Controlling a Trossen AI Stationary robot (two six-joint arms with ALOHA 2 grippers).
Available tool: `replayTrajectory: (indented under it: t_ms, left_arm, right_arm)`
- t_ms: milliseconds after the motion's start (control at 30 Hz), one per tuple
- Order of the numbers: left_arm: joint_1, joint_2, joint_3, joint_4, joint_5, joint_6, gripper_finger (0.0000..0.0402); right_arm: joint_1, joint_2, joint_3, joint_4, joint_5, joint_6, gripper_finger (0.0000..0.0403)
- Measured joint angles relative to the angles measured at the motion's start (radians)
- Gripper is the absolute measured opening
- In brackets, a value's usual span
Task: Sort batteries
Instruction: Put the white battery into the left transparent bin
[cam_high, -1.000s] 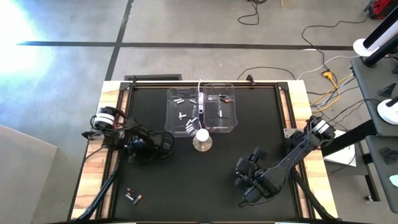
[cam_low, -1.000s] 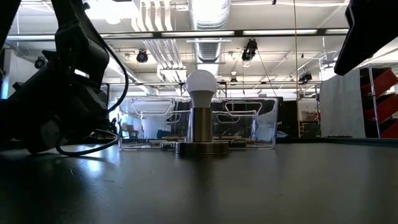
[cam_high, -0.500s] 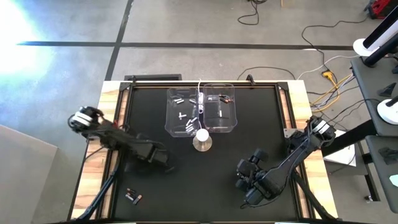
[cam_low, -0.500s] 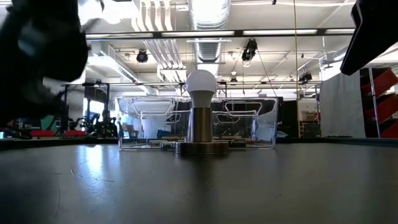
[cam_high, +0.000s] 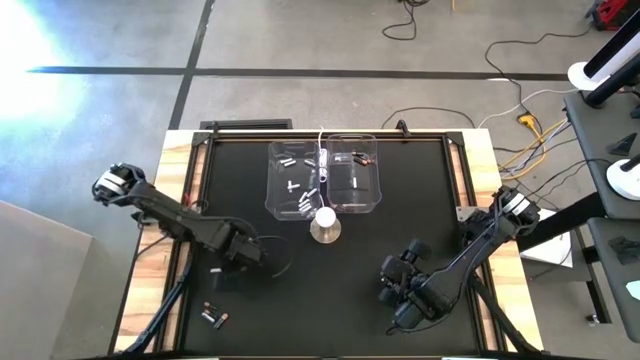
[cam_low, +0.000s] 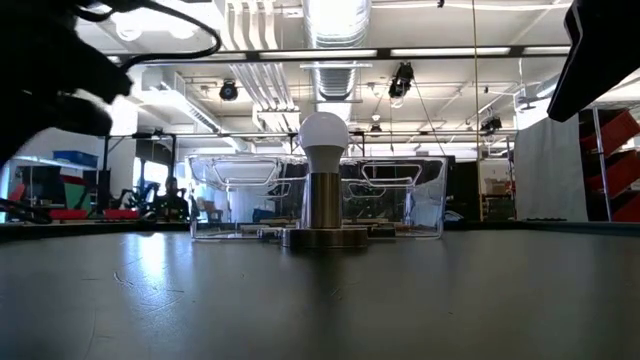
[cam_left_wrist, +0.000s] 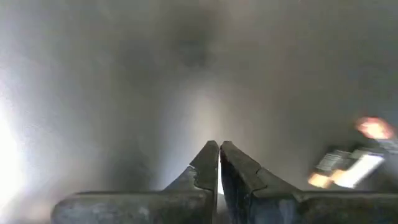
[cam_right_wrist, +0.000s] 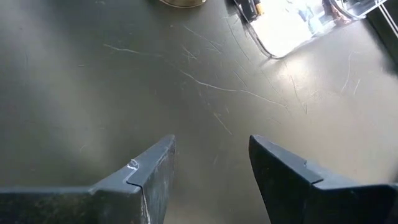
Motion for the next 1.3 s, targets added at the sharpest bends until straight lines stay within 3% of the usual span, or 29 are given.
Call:
replayTrajectory:
  t_ms: [200,467,633,967,1300]
  left_arm:
    - [-0.139,0.004,-0.012,-0.021,0.068,-0.236,0.0019]
    - [-0.361,0.054,-0.002,0.026,0.068,-0.464,0.0098]
    - [-0.416,0.111,-0.002,0.082,0.054,-0.537,0.0131]
    - [-0.415,0.225,-0.018,0.203,0.093,-0.478,0.01]
    - [-0.414,0.238,-0.065,0.217,0.081,-0.462,0.0023]
  right_arm:
    - [0.0,0.0,0.0,0.001,0.001,-0.009,0.0199]
    - [0.003,0.0,-0.01,0.006,0.001,-0.011,0.0199]
    - [0.003,0.0,-0.017,0.022,0.0,0.0,0.0199]
    - [0.065,0.001,-0.036,0.263,-0.026,0.002,0.0199]
    - [0.176,0.085,-0.04,0.568,-0.026,0.01,0.0199]
